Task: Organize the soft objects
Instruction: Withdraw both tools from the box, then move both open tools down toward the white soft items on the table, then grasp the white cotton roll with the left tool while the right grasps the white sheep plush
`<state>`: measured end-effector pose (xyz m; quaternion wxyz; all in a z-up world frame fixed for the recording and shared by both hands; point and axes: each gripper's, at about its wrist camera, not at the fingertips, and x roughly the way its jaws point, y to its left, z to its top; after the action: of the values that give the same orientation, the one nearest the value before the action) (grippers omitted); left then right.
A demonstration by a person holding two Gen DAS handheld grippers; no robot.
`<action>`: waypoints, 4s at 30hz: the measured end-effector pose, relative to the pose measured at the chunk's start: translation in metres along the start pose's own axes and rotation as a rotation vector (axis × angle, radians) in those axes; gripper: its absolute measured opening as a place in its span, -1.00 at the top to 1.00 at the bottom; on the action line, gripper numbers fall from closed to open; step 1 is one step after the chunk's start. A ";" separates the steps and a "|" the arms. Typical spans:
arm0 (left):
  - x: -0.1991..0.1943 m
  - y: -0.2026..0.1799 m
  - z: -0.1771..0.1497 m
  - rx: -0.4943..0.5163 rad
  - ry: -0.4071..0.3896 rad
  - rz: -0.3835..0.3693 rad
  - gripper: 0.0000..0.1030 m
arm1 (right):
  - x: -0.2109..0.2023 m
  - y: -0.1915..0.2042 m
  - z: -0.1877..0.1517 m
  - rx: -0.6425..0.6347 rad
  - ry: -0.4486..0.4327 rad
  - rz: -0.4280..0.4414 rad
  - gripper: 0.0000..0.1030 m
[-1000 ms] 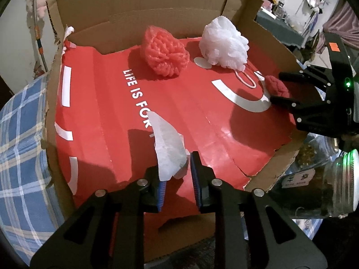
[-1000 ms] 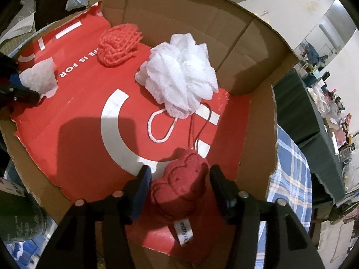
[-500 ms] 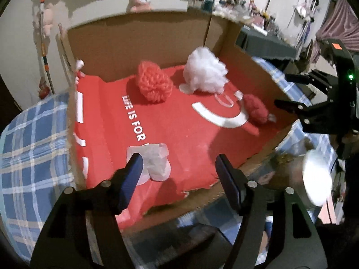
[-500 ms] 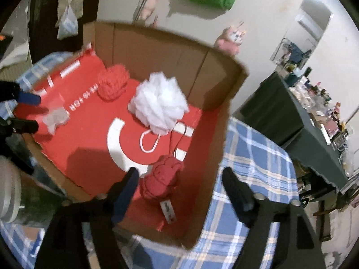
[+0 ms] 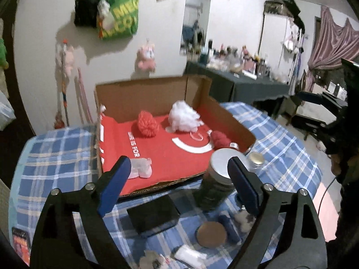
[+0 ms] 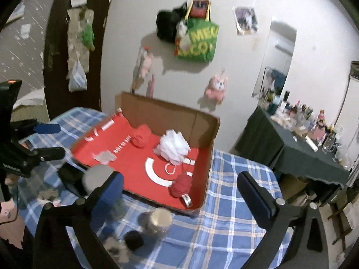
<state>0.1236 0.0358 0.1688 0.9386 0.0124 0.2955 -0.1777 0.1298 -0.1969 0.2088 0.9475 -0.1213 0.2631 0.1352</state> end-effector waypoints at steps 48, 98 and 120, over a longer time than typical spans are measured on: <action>-0.048 -0.082 -0.160 -0.013 -0.230 0.242 -1.00 | -0.047 0.078 -0.185 0.283 -0.137 -0.129 -1.00; 0.023 -0.035 -0.147 0.084 0.132 0.038 -0.68 | 0.046 0.082 -0.167 0.143 0.120 0.064 -0.81; 0.035 -0.044 -0.152 0.120 0.200 -0.039 0.41 | 0.042 0.087 -0.166 0.152 0.103 0.226 0.36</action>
<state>0.0520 0.0027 0.0274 0.8984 0.0805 0.3766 -0.2111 0.0594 -0.1572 0.0349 0.9180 -0.0257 0.3327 0.2143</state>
